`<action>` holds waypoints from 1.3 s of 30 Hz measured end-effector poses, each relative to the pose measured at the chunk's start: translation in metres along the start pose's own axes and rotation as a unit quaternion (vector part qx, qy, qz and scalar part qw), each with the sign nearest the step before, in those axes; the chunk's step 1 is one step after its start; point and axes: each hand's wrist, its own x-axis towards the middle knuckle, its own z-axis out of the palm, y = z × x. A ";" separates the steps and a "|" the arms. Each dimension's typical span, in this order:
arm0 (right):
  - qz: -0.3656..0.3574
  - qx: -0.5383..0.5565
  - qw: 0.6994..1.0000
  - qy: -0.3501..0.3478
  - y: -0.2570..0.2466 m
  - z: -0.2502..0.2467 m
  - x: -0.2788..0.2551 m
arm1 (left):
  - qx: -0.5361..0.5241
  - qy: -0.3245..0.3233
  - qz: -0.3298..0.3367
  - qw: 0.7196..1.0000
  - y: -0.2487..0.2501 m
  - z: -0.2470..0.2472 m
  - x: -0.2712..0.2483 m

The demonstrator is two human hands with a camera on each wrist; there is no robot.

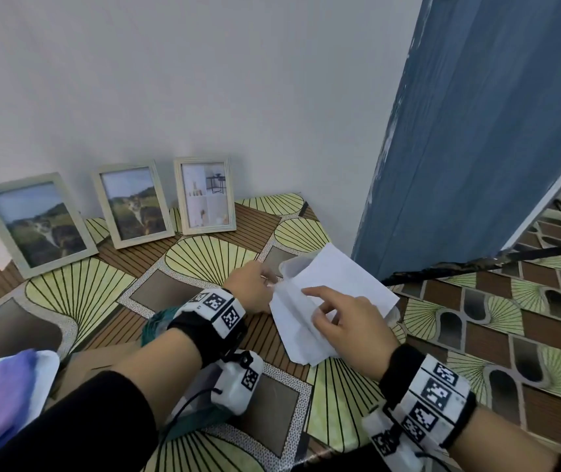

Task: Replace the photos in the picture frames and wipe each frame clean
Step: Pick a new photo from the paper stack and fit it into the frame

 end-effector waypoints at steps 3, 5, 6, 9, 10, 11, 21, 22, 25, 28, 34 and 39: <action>-0.020 -0.045 0.999 -0.001 -0.003 0.005 -0.006 | -0.010 0.009 -0.003 1.000 -0.005 -0.008 -0.007; -0.029 -0.039 0.999 0.000 -0.004 0.005 -0.006 | -0.029 0.029 0.000 0.999 -0.004 -0.013 -0.013; -0.029 -0.024 0.999 -0.004 -0.005 0.005 -0.006 | -0.050 0.038 0.007 0.998 -0.001 -0.015 -0.017; -0.032 0.024 0.999 0.012 -0.007 -0.005 -0.004 | -0.149 0.038 0.038 0.987 0.013 -0.017 -0.031; -0.038 0.027 0.998 0.037 -0.007 -0.010 -0.002 | -0.180 0.030 0.043 0.982 0.017 -0.017 -0.036; -0.047 0.022 0.996 0.069 -0.006 -0.018 0.000 | -0.210 0.022 0.050 0.976 0.021 -0.015 -0.040; 0.082 -0.221 0.971 0.043 0.037 -0.066 0.016 | -0.303 -0.025 0.088 0.948 0.032 0.022 -0.056; 0.087 -0.219 0.971 0.025 0.039 -0.063 0.016 | -0.304 -0.018 0.086 0.949 0.032 0.024 -0.057; 0.077 -0.198 0.977 0.023 0.045 -0.056 0.018 | -0.318 -0.023 0.076 0.945 0.034 0.025 -0.059; 0.076 -0.155 0.984 0.053 0.048 -0.051 0.020 | -0.316 -0.040 0.088 0.944 0.034 0.022 -0.062; 0.069 -0.141 0.982 0.105 0.052 -0.049 0.022 | -0.320 -0.039 0.097 0.942 0.031 0.021 -0.062; 0.089 -0.111 0.982 0.123 0.053 -0.059 0.025 | -0.325 -0.040 0.090 0.941 0.031 0.020 -0.060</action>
